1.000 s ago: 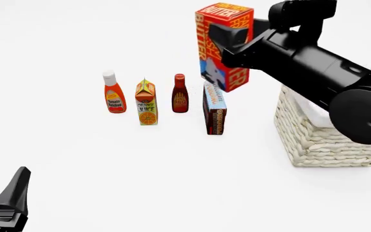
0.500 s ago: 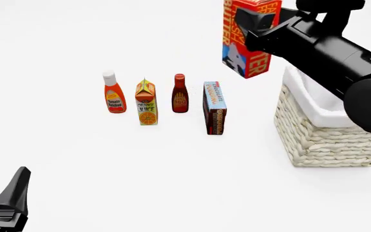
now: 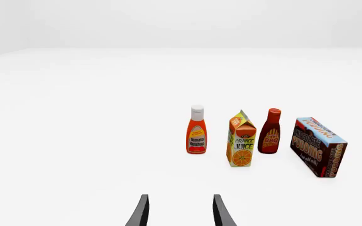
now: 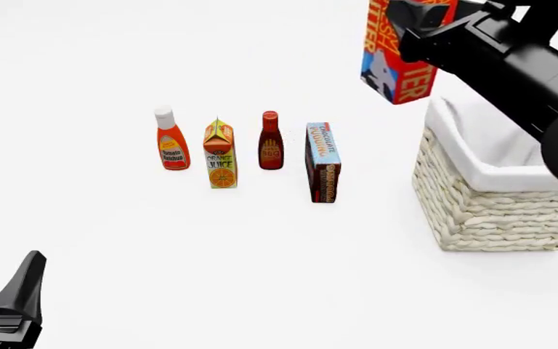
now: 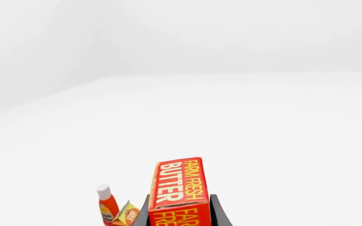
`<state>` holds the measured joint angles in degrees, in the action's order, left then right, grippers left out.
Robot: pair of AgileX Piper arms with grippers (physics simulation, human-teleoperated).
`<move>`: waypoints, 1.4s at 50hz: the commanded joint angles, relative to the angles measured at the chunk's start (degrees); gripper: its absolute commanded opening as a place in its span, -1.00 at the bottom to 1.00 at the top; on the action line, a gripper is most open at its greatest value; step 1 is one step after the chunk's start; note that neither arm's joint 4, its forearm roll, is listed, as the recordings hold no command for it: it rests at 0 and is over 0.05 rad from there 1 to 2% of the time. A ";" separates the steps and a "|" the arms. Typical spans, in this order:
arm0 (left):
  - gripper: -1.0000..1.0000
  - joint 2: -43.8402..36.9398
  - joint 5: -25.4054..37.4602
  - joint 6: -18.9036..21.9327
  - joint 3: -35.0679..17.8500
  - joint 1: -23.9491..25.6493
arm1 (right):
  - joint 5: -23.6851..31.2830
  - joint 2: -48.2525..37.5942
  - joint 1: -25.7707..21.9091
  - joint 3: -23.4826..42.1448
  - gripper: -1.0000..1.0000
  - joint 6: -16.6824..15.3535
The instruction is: Pick the butter and place it in the basket.
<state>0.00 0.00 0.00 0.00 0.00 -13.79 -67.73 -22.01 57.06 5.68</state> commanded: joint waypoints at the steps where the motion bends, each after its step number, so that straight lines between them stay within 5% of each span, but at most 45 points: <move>1: 1.00 0.00 0.00 0.00 0.00 0.00 | -1.37 0.95 2.46 0.22 -1.00 1.83; 70: 1.00 0.00 0.00 0.00 0.00 0.00 | -7.06 4.49 18.83 -9.19 -1.00 6.68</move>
<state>0.00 0.00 0.00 0.00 0.00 -20.34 -64.05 -5.28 48.17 10.73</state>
